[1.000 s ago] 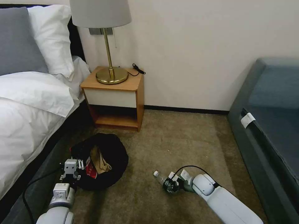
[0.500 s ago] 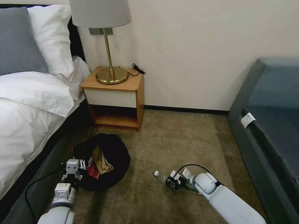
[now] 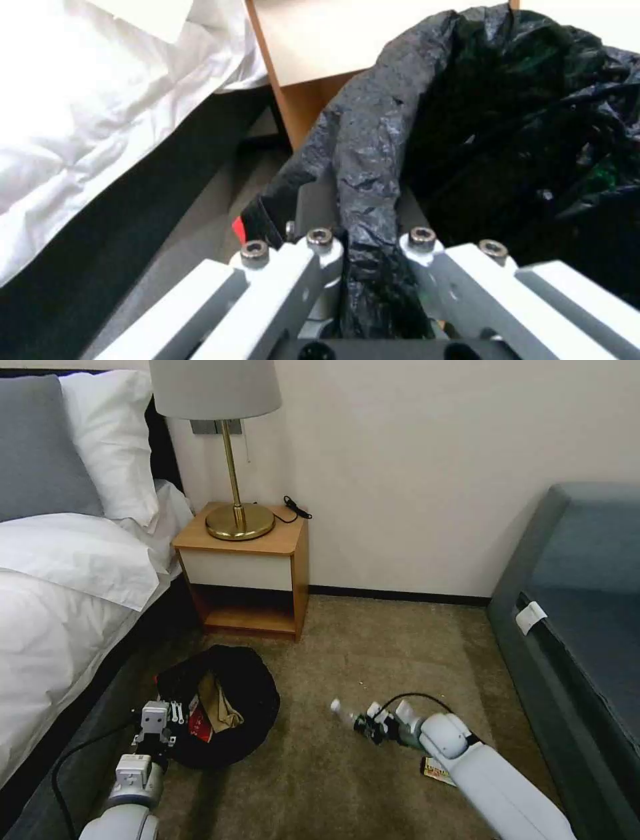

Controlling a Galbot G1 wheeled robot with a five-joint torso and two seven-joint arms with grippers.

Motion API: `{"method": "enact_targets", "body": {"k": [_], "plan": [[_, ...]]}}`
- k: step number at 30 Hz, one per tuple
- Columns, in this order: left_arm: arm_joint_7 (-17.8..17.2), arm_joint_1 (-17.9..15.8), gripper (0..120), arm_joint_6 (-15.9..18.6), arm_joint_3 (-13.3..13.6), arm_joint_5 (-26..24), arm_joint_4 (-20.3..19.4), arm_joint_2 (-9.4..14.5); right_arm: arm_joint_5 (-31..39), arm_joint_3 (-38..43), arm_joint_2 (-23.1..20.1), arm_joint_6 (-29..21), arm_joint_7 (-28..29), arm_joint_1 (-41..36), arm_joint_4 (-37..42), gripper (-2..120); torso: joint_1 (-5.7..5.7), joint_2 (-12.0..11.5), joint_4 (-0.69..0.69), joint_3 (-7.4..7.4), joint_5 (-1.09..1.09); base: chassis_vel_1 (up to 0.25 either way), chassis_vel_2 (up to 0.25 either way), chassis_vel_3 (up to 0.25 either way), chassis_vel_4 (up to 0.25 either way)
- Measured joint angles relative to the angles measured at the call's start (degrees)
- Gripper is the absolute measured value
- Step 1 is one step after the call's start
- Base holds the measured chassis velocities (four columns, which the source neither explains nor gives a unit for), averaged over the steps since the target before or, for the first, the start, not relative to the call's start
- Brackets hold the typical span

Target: Pick up the trash bin, then pick up the garbage on the floor and place it into the trash bin.

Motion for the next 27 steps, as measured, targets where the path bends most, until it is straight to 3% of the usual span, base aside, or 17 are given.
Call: {"method": "enact_targets", "body": {"k": [9, 16, 27], "plan": [[0.1, 0.5, 3, -0.4, 0.1, 0.0, -0.3, 0.4, 1.3, 4.9, 0.9, 0.6, 0.1, 0.7, 2.5, 19, 0.0, 0.0, 0.0, 0.0, 0.0, 0.0, 0.0, 0.0, 0.0], [0.2, 0.4, 3, -0.8, 0.8, 0.0, -0.3, 0.7, 4.1, 9.5, 1.8, 1.5, 1.0, 0.8, 8.7, 19, 0.0, 0.0, 0.0, 0.0, 0.0, 0.0, 0.0, 0.0, 0.0], [0.9, 1.0, 3, -0.5, 1.2, 0.4, -1.2, 1.2, 11.5, 6.3, 1.0, 2.3, 5.0, -0.6, 29.1, 19, -0.01, 0.0, 0.0, 0.0, -0.01, 0.0, 0.0, 0.0, 0.0]]}}
